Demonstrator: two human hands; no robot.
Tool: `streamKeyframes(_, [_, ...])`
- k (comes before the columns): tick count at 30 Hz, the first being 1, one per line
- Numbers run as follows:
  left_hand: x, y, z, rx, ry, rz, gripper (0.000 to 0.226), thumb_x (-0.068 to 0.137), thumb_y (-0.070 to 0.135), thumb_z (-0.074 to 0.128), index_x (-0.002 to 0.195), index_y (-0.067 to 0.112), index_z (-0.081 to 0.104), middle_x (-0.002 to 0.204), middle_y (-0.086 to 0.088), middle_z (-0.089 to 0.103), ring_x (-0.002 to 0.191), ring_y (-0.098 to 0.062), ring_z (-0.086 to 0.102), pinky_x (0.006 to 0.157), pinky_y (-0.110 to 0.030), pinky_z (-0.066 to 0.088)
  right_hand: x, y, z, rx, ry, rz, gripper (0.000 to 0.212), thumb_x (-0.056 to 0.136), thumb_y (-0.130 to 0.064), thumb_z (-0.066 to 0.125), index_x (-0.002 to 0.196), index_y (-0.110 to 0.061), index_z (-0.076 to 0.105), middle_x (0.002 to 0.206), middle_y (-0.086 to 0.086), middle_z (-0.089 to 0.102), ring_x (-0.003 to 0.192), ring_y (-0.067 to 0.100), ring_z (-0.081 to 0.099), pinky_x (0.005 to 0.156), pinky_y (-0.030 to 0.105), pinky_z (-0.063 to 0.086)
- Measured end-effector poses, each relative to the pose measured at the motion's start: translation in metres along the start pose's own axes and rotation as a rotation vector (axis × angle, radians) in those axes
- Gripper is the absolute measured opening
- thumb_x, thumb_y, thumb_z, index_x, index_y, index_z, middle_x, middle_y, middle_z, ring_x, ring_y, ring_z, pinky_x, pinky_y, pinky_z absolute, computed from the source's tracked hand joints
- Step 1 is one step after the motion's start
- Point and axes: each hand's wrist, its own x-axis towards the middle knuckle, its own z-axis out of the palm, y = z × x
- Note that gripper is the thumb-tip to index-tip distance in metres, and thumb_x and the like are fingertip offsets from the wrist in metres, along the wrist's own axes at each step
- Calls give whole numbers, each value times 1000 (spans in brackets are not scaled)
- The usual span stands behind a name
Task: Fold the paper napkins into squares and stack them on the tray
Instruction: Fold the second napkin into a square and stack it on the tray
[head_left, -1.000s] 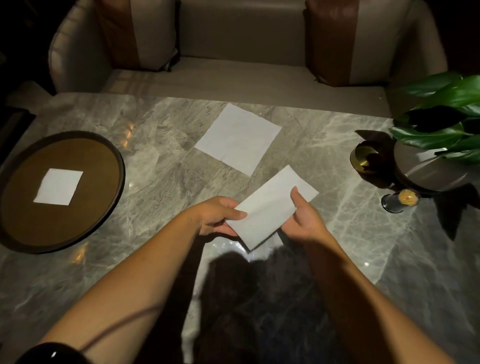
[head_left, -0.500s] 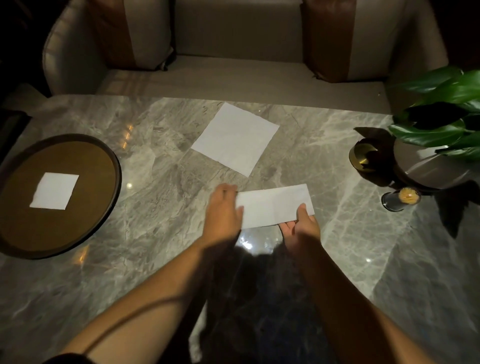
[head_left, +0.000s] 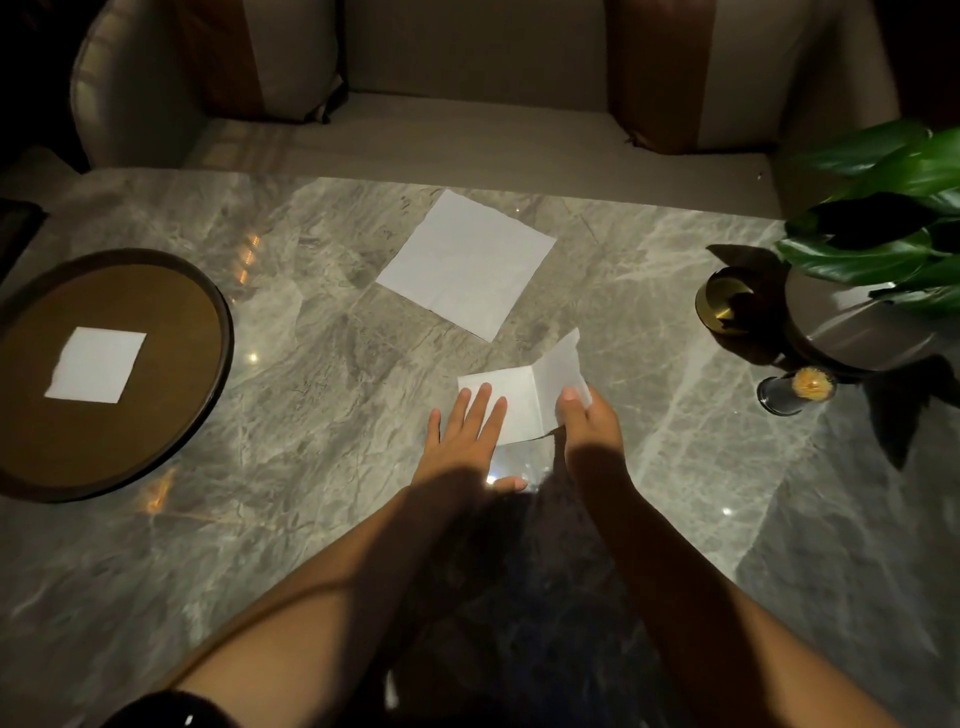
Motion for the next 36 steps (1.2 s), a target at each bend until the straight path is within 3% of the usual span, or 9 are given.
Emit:
streamKeyframes(4, [1,2,0,-17,-50,-28,111,78,79,49,155,29,-15,153,9,-39,141,-15,-36,114,-52,-16,-3,-3,4,-261,-158,-178,39,107,-15,43,144,-12,53,144,0,57,130,2,51,108,19,41])
streamKeyframes(8, [1,4,-2,-29,-68,-50,107,78,77,48,156,27,-5,163,3,-24,140,-11,-37,111,-49,-21,-8,11,16,-515,-139,-505,34,98,3,52,131,11,59,138,25,58,133,35,53,112,44,42])
streamKeyframes(10, [1,5,-5,-27,-71,-51,103,78,74,50,156,24,7,166,-2,-12,144,-13,-31,111,-49,-21,-9,21,20,-596,-170,-552,36,94,5,56,128,15,58,136,31,56,131,44,53,109,52,44])
streamKeyframes(13, [-1,8,-9,-44,-54,-58,96,78,72,53,154,22,20,167,-4,0,151,-20,-18,115,-50,-16,-5,24,23,-633,-227,-501,40,96,-1,54,133,12,55,142,31,51,136,45,46,111,59,40])
streamKeyframes(16, [-3,11,-12,-70,-45,-73,92,81,68,52,153,19,23,167,-4,4,152,-21,-15,117,-51,-14,0,24,27,-691,-255,-463,44,97,-6,55,138,11,51,147,31,46,140,45,41,116,57,34])
streamKeyframes(20, [-1,15,-15,-143,-55,-139,95,77,72,34,157,29,8,167,1,-2,150,-12,-20,115,-45,-20,-5,18,22,-585,-335,-391,61,94,-22,61,148,0,43,159,18,34,150,26,28,122,37,24])
streamKeyframes(24, [-1,12,-16,-155,-107,-118,103,73,83,43,153,42,-6,165,5,-9,149,-12,-22,113,-44,-25,13,10,-1,-597,-282,-261,54,101,-22,53,153,-18,39,166,2,23,151,15,22,120,26,18])
streamKeyframes(29, [-3,14,-15,-181,-56,-109,103,75,87,40,153,42,-10,165,9,-11,151,-15,-19,113,-45,-24,37,7,-19,-763,-245,-291,47,101,-21,50,149,-22,47,166,2,22,154,20,12,124,43,19])
streamKeyframes(36, [-11,17,-22,-193,-52,-96,100,80,83,40,157,35,-2,167,2,-7,153,-19,-14,121,-56,-6,49,17,-11,-893,-282,-309,47,98,-26,59,145,-27,52,167,3,20,155,25,5,125,46,3])
